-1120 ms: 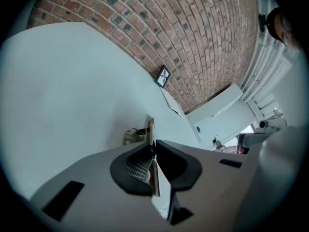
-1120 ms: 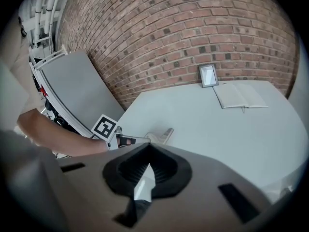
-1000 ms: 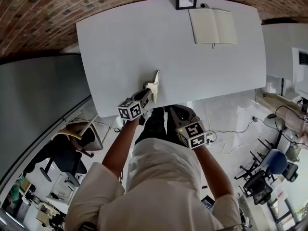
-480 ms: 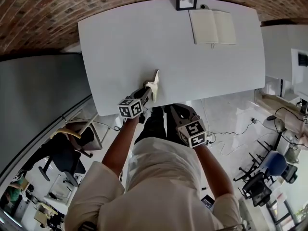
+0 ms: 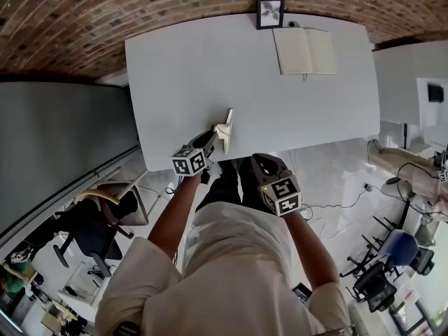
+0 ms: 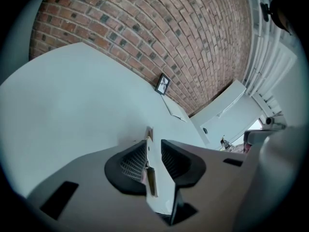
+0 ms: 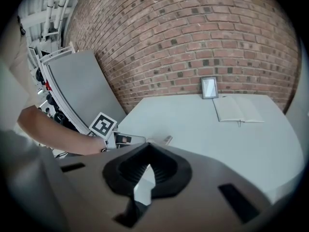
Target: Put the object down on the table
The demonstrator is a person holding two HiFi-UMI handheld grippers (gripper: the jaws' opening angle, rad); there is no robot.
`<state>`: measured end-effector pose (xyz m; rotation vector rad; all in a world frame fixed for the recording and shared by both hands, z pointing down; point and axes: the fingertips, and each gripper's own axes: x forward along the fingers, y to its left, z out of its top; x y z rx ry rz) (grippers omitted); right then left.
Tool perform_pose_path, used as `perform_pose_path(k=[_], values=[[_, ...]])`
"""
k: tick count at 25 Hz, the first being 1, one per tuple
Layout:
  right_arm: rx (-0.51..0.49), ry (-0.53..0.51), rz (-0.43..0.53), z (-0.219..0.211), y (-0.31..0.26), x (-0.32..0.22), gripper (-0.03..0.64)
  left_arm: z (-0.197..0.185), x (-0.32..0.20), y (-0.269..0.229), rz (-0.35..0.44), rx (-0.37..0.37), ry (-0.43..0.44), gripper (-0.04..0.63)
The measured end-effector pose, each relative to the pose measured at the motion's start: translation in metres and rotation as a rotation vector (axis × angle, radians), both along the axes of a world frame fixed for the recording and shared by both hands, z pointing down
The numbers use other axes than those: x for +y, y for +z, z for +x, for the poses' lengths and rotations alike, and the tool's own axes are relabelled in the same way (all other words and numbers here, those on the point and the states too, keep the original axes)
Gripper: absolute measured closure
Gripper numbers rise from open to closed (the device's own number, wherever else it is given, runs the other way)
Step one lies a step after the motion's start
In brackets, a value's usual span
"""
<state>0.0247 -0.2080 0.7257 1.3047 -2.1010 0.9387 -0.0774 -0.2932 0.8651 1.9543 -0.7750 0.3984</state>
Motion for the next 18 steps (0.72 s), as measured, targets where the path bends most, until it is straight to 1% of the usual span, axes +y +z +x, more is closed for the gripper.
perform_pose_path(k=[8, 11, 15, 18], values=[[0.027, 0.007, 0.076, 0.004, -0.031, 0.008, 0.615, -0.013, 0.014, -0.046, 0.080, -0.011, 0.011, 0.509], [0.039, 0.006, 0.109, 0.009, -0.048, 0.008, 0.615, -0.014, 0.018, -0.074, 0.117, -0.015, 0.017, 0.515], [0.053, 0.004, 0.147, 0.018, -0.067, 0.009, 0.615, -0.015, 0.024, -0.115, 0.189, -0.017, 0.024, 0.525], [0.055, -0.008, 0.180, 0.022, -0.084, 0.009, 0.615, -0.018, 0.026, -0.142, 0.234, -0.019, 0.005, 0.532]])
